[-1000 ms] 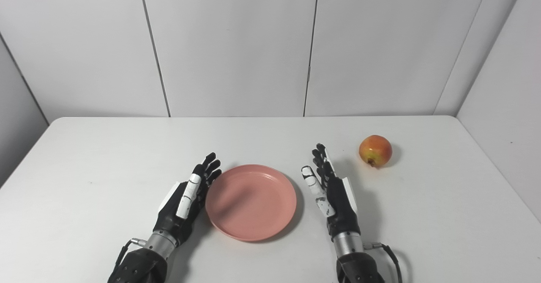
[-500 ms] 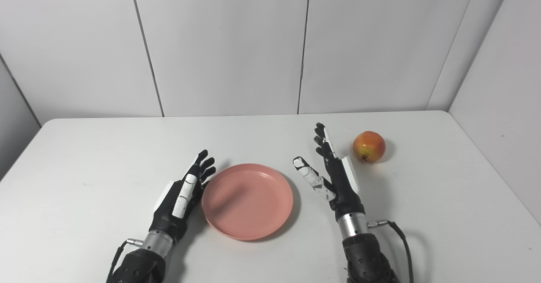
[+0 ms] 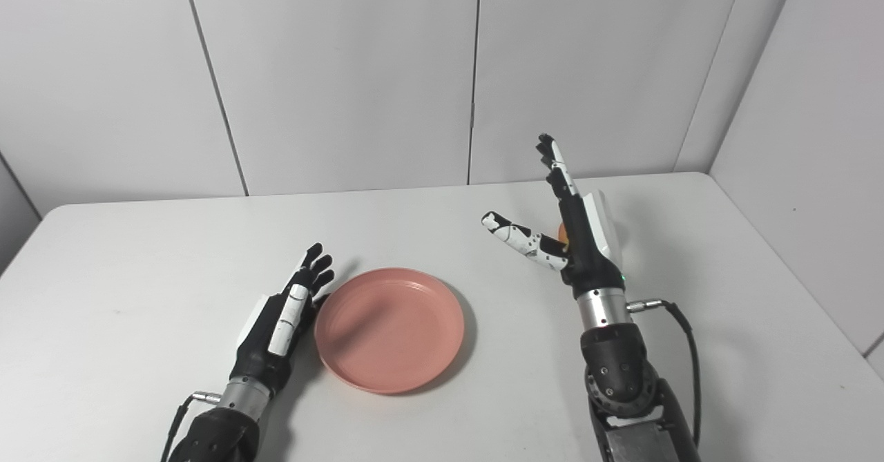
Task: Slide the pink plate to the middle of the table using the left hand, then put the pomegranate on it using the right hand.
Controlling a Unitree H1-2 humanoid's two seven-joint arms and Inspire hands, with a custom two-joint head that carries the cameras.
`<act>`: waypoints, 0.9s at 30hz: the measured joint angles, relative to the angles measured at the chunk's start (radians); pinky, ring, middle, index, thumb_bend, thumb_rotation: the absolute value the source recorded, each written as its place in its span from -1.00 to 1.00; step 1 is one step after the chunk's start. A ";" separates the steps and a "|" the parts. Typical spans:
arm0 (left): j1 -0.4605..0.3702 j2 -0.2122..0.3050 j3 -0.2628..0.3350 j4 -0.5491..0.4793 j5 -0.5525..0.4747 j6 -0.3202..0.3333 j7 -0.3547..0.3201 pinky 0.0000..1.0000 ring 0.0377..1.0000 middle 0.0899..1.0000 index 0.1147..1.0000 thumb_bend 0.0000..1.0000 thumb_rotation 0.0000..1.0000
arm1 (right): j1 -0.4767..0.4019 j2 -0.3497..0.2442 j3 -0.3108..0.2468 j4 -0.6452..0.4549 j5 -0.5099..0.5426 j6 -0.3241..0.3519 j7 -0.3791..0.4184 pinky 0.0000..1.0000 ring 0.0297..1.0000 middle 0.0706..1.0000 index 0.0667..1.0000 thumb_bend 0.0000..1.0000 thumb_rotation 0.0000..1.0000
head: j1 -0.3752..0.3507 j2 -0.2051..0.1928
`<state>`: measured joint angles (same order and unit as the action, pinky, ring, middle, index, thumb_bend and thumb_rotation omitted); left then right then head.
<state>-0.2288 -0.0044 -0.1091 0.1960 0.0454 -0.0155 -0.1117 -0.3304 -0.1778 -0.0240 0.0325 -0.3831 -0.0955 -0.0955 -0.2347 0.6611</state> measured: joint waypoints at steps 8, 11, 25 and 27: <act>-0.001 0.000 0.000 0.002 0.014 0.000 0.007 0.88 0.93 0.96 0.96 0.37 1.00 | -0.010 -0.039 -0.015 0.025 -0.076 0.049 -0.026 0.61 0.78 0.83 0.85 0.67 0.10 | -0.012 -0.003; -0.001 0.003 0.000 0.001 0.017 0.000 0.007 0.86 0.91 0.95 0.95 0.39 1.00 | -0.019 -0.064 -0.024 0.030 -0.109 0.069 -0.037 0.61 0.79 0.84 0.86 0.69 -0.01 | -0.012 -0.003; -0.002 0.014 0.010 0.002 -0.003 -0.003 -0.014 0.86 0.92 0.95 0.96 0.37 1.00 | -0.056 -0.095 -0.001 0.138 -0.212 0.154 -0.088 0.55 0.74 0.80 0.81 0.75 -0.18 | -0.040 0.000; -0.002 0.013 0.012 0.002 -0.010 -0.003 -0.014 0.86 0.92 0.95 0.96 0.37 1.00 | -0.063 -0.099 0.005 0.152 -0.227 0.154 -0.100 0.57 0.75 0.81 0.82 0.75 -0.19 | -0.041 0.000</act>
<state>-0.2307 0.0085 -0.0968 0.1979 0.0352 -0.0187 -0.1259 -0.3936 -0.2766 -0.0187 0.1849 -0.6096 0.0589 -0.1957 -0.2761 0.6611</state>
